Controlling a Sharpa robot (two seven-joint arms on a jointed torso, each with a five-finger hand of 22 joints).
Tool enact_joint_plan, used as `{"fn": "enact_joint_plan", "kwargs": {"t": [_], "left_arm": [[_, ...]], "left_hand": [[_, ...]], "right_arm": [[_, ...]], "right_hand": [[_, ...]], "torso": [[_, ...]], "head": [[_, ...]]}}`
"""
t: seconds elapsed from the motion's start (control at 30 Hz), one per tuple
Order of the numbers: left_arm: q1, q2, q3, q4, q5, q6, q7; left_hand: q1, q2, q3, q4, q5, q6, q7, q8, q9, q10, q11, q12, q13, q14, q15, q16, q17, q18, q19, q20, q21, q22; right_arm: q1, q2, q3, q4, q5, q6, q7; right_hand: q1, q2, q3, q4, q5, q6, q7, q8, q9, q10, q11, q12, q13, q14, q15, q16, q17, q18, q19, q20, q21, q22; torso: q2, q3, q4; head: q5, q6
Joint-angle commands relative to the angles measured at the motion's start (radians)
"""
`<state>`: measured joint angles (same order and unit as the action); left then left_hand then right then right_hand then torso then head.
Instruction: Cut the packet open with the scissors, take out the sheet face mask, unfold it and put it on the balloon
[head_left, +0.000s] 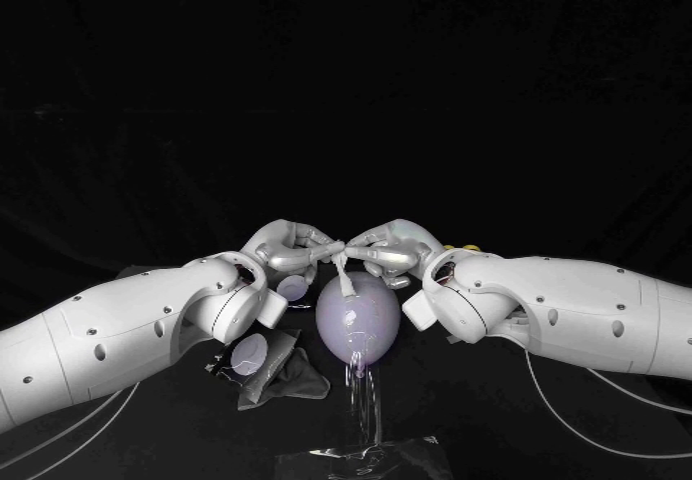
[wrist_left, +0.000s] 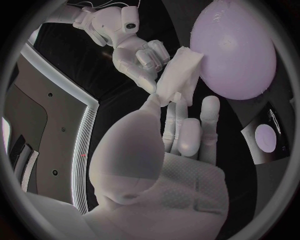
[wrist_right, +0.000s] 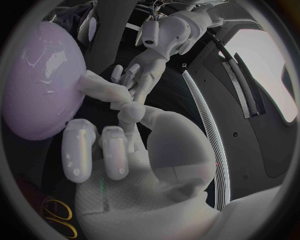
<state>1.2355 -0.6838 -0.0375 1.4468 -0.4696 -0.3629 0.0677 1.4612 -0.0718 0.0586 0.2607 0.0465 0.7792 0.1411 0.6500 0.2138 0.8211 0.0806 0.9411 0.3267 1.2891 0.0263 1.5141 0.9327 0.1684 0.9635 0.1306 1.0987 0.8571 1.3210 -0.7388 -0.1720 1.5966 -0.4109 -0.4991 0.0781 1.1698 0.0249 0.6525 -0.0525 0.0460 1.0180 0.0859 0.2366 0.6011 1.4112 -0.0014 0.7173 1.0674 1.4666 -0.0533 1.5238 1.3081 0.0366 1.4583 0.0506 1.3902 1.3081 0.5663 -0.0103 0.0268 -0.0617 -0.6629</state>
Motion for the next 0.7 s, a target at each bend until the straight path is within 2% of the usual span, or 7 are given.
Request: {"fn": "enact_joint_plan", "kwargs": {"t": [0.03, 0.1, 0.17, 0.33, 0.43, 0.57, 0.7], "left_arm": [[0.002, 0.003, 0.002, 0.001, -0.006, -0.008, 0.025], [0.002, 0.003, 0.002, 0.002, -0.005, -0.013, 0.036], [0.002, 0.003, 0.001, 0.002, -0.001, -0.018, 0.048], [0.002, 0.002, 0.001, 0.004, 0.021, -0.030, 0.077], [0.002, 0.000, 0.001, 0.005, 0.040, -0.034, 0.086], [0.002, -0.005, 0.001, 0.008, 0.066, -0.038, 0.094], [0.002, -0.012, 0.001, 0.012, 0.087, -0.038, 0.098]], "left_hand": [[0.018, 0.014, 0.016, 0.001, 0.003, 0.015, -0.004, 0.009, -0.001, 0.013, -0.004, -0.006, -0.004, -0.003, -0.004, 0.005, -0.027, -0.002, 0.006, -0.001, 0.004, 0.002], [0.037, 0.036, 0.038, 0.003, 0.003, 0.032, -0.014, 0.011, -0.004, 0.024, -0.013, -0.014, -0.011, -0.002, -0.013, 0.004, -0.032, -0.003, 0.011, -0.004, 0.009, 0.008], [0.073, 0.059, 0.084, 0.002, 0.003, 0.054, -0.028, 0.008, -0.011, 0.046, -0.026, -0.033, -0.024, 0.025, -0.026, 0.008, 0.020, -0.003, 0.012, -0.012, 0.012, 0.009], [0.127, 0.076, 0.185, -0.017, 0.003, 0.073, -0.034, 0.003, -0.019, 0.074, -0.035, -0.071, -0.047, 0.035, -0.036, 0.008, 0.034, -0.006, 0.024, -0.022, 0.025, 0.023], [0.121, 0.065, 0.243, -0.016, 0.003, 0.072, -0.030, 0.001, -0.022, 0.090, -0.033, -0.089, -0.057, 0.038, -0.034, 0.008, 0.037, -0.007, 0.023, -0.027, 0.028, 0.025], [0.073, 0.025, 0.390, -0.015, 0.002, 0.076, -0.025, 0.006, -0.025, 0.114, -0.030, -0.108, -0.066, 0.036, -0.031, 0.007, 0.031, -0.007, 0.015, -0.029, 0.032, 0.026], [0.029, -0.001, 0.474, -0.028, 0.002, 0.071, -0.023, 0.008, -0.026, 0.117, -0.027, -0.114, -0.066, 0.033, -0.030, 0.006, 0.024, -0.006, 0.008, -0.027, 0.031, 0.023]], "right_arm": [[0.000, 0.001, 0.001, 0.001, -0.011, 0.013, 0.004], [0.000, 0.001, 0.001, -0.001, -0.011, 0.012, 0.003], [0.000, 0.001, 0.001, -0.002, -0.011, 0.012, 0.002], [0.000, 0.001, 0.000, -0.007, -0.013, 0.011, 0.001], [0.000, 0.001, 0.000, -0.009, -0.014, 0.010, 0.000], [0.000, 0.001, 0.000, -0.012, -0.016, 0.008, -0.001], [0.000, 0.000, 0.000, -0.018, -0.017, 0.006, -0.002]], "right_hand": [[0.005, 0.009, 0.000, -0.005, 0.003, 0.014, -0.009, 0.054, 0.069, 0.008, -0.001, 0.001, 0.001, 0.086, -0.009, 0.004, 0.206, 0.004, 0.019, 0.000, 0.004, 0.209], [0.005, 0.009, 0.000, -0.005, 0.003, 0.014, -0.009, 0.054, 0.069, 0.008, -0.001, 0.001, 0.001, 0.086, -0.009, 0.004, 0.206, 0.004, 0.019, 0.000, 0.004, 0.209], [0.005, 0.009, 0.000, -0.005, 0.003, 0.014, -0.009, 0.054, 0.069, 0.008, -0.001, 0.001, 0.001, 0.086, -0.009, 0.004, 0.206, 0.004, 0.019, 0.000, 0.004, 0.209], [0.005, 0.009, 0.000, -0.005, 0.003, 0.014, -0.009, 0.054, 0.069, 0.008, -0.001, 0.001, 0.001, 0.086, -0.009, 0.004, 0.206, 0.004, 0.019, 0.000, 0.004, 0.209], [0.005, 0.009, 0.000, -0.005, 0.003, 0.014, -0.009, 0.054, 0.069, 0.008, -0.001, 0.001, 0.001, 0.086, -0.009, 0.004, 0.206, 0.004, 0.019, 0.000, 0.004, 0.209], [0.005, 0.009, 0.000, -0.005, 0.003, 0.014, -0.009, 0.054, 0.069, 0.008, -0.001, 0.001, 0.001, 0.086, -0.009, 0.004, 0.206, 0.004, 0.019, 0.000, 0.004, 0.209], [0.005, 0.009, 0.000, -0.005, 0.003, 0.014, -0.009, 0.054, 0.069, 0.008, -0.001, 0.001, 0.001, 0.086, -0.009, 0.004, 0.206, 0.004, 0.019, 0.000, 0.004, 0.209]], "torso": [[0.000, 0.0000, -0.0002], [0.000, 0.0002, -0.0002], [0.000, 0.0000, -0.0004], [0.000, -0.0002, -0.0002], [0.000, -0.0004, -0.0003], [0.000, -0.0003, 0.0002], [0.000, -0.0006, 0.0006]], "head": [[-0.001, -0.002], [-0.001, -0.002], [0.000, -0.002], [-0.001, -0.001], [-0.001, -0.001], [-0.002, 0.000], [-0.004, 0.000]]}}
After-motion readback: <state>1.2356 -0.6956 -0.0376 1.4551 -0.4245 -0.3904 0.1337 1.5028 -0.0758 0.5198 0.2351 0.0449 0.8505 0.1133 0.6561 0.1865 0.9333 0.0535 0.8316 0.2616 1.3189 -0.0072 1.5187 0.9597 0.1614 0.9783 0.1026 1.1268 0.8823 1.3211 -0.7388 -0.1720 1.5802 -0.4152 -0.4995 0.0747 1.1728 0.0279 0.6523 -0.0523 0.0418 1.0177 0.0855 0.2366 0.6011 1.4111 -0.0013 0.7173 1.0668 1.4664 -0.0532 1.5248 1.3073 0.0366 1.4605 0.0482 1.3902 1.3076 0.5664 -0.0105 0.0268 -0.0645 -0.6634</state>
